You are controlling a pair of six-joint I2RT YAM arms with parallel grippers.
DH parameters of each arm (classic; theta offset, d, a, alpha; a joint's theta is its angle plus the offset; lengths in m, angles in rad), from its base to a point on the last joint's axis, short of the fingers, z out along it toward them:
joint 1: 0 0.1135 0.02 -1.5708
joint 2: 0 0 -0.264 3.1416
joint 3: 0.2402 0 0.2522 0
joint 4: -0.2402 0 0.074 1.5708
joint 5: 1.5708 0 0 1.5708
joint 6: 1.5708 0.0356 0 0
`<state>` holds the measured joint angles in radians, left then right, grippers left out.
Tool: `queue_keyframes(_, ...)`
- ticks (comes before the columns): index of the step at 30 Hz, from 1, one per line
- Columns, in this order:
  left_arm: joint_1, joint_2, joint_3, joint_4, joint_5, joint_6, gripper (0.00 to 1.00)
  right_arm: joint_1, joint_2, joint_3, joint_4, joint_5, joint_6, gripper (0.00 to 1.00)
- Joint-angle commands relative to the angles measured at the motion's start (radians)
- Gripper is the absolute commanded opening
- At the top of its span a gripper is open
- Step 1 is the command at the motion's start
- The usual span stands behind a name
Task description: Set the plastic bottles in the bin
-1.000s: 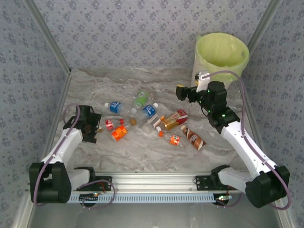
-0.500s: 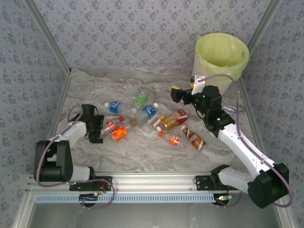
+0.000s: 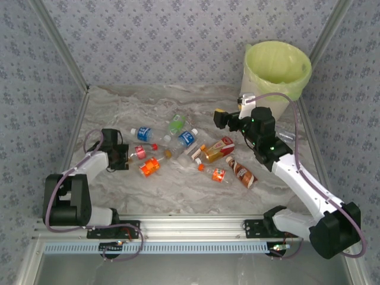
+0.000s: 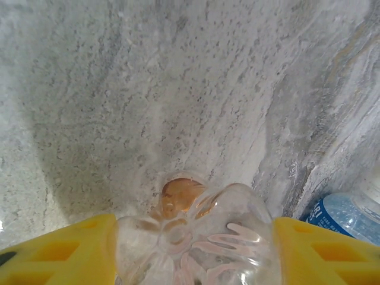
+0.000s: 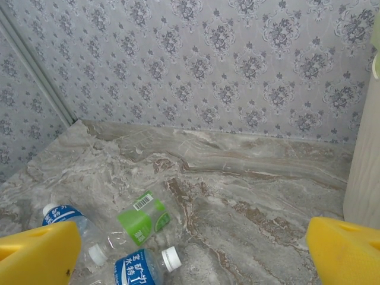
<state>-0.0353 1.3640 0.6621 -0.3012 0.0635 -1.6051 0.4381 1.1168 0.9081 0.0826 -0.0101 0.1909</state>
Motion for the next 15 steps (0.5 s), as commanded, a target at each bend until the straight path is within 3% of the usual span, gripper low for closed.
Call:
queue_keyframes(1, -0.005, -0.048, -0.006, 0.016, -0.047, 0.038, 0.54, 0.010, 0.015, 0.040, -0.010, 0.019, -0.002, 1.00)
queue_keyframes(10, -0.004, -0.167, 0.033, 0.002, -0.116, 0.169, 0.42, 0.026, 0.080, 0.040, 0.044, -0.075, -0.022, 1.00)
queue_keyframes(15, -0.004, -0.274, 0.126, -0.064, -0.136, 0.456, 0.42, 0.041, 0.138, 0.071, 0.053, -0.189, -0.062, 1.00)
